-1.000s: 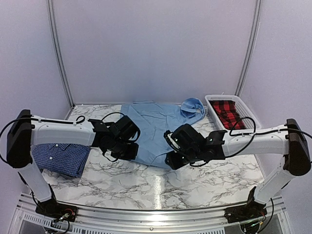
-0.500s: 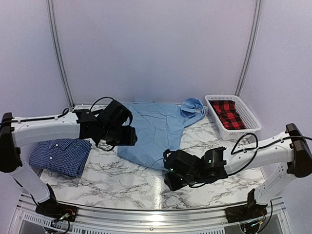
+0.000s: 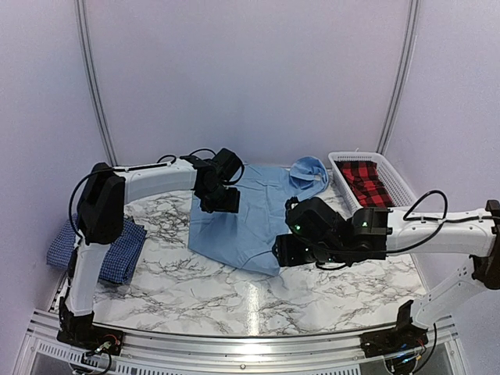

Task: Fold and stack the long sleeve shirts
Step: Adjust the crumpled shirt at the center of the board.

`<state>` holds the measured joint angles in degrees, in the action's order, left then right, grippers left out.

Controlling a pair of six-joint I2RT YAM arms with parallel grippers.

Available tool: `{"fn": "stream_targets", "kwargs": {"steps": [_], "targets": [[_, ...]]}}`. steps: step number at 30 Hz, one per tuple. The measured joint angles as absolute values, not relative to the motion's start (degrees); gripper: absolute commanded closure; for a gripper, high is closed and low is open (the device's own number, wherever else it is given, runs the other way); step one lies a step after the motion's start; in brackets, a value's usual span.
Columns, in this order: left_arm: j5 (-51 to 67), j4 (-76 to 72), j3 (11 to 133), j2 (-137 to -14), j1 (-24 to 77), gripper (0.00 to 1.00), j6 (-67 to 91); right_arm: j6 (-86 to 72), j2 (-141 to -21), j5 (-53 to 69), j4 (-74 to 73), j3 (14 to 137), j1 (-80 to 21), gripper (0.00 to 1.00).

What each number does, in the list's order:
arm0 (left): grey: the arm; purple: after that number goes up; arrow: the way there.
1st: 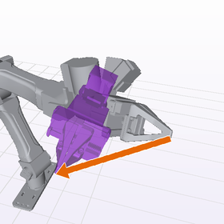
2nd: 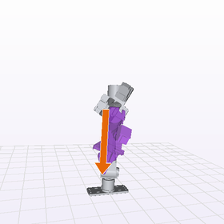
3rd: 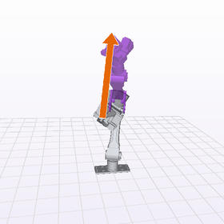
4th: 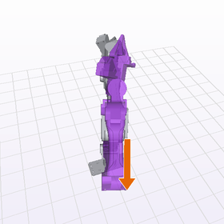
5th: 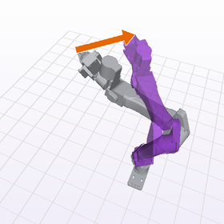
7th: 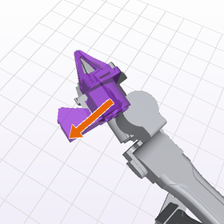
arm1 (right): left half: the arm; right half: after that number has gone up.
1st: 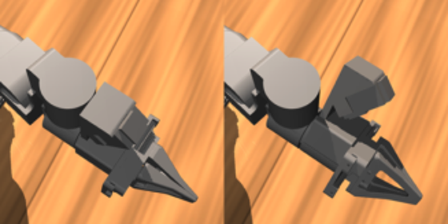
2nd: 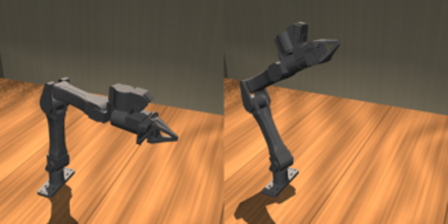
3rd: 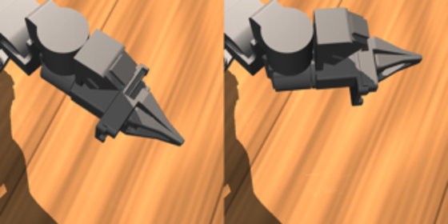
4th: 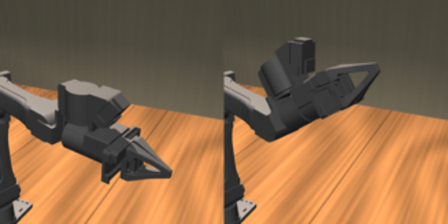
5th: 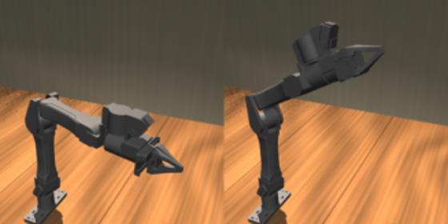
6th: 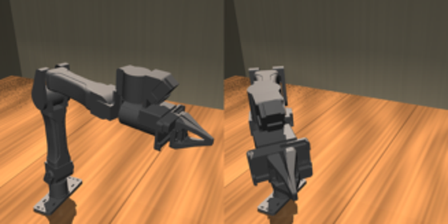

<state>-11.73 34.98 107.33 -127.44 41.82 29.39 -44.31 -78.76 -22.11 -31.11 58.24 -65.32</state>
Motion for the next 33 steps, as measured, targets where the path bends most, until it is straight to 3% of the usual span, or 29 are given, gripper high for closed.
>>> {"fn": "stream_targets", "kwargs": {"steps": [9,12,18,25,33], "targets": [[-11.38,40.38,117.84,-135.76,41.5,0.51,28.36,-44.29,-75.79,-22.35,-31.46,57.01,-64.73,0.35],[-11.03,40.95,118.48,-137.01,41.5,0.64,28.29,-44.31,-75.07,-22.5,-31.7,56.6,-64.64,0.35],[-10.35,42.17,118.56,-138.08,41.5,1.0,28.77,-44.31,-74.87,-22.63,-31.86,56.4,-64.62,0.35],[-9.37,42.13,114.76,-133.03,42.11,1.0,28.88,-44.27,-74.87,-22.9,-31.81,56.18,-64.62,0.34],[-8.8,38.24,91.13,-106.15,49.19,1.0,30.68,-42.7,-75.59,-23.49,-31.29,55.94,-62.72,0.34]]}}
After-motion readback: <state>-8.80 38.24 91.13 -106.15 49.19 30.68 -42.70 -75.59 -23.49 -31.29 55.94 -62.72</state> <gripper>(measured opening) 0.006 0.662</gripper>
